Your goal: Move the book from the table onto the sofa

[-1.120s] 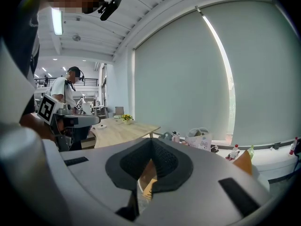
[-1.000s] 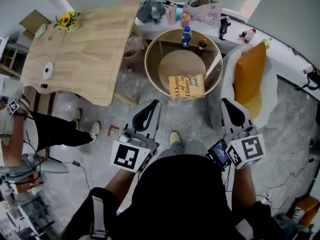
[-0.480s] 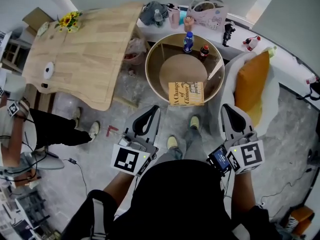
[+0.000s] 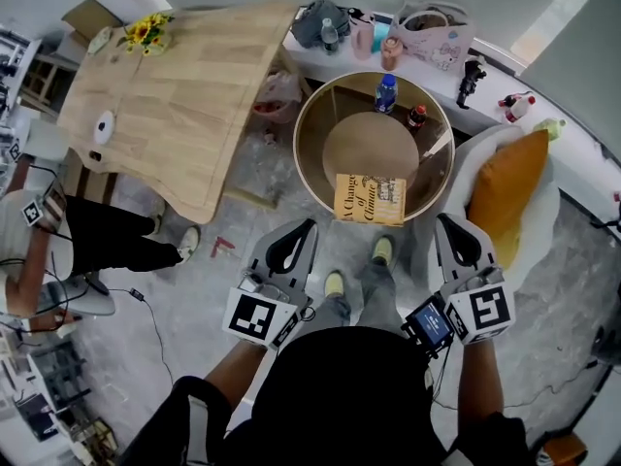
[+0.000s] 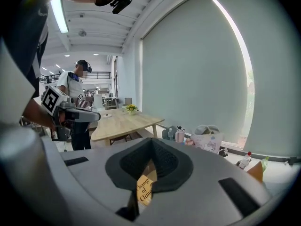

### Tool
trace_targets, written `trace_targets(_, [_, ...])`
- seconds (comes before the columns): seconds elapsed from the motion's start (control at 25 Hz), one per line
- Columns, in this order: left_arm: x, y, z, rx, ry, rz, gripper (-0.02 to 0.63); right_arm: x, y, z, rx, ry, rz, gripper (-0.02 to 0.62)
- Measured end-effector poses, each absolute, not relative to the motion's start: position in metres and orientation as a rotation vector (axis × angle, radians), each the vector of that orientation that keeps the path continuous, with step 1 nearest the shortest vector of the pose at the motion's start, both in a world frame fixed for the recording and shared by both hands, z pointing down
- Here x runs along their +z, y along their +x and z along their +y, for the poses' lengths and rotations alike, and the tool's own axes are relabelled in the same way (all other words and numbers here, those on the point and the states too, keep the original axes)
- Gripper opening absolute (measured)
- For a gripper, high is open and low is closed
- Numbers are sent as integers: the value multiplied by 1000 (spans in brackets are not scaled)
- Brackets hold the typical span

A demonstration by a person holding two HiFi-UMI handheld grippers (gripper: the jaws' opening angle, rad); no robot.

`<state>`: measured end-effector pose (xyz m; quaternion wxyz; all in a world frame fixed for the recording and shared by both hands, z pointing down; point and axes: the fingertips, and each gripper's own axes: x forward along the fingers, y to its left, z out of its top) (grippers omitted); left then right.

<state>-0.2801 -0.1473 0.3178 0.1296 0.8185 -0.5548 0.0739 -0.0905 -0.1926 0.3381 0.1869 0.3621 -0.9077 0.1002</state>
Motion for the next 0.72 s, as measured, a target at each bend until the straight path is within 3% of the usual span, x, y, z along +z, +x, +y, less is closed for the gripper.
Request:
trace_targets(0.28, [397, -287, -165, 319, 2230, -1605, 12, 392, -88, -217, 303, 836, -2491, 6])
trace_targets(0.72, [603, -315, -179, 444, 1849, -1528, 19, 487, -123, -259, 274, 667, -2492, 6])
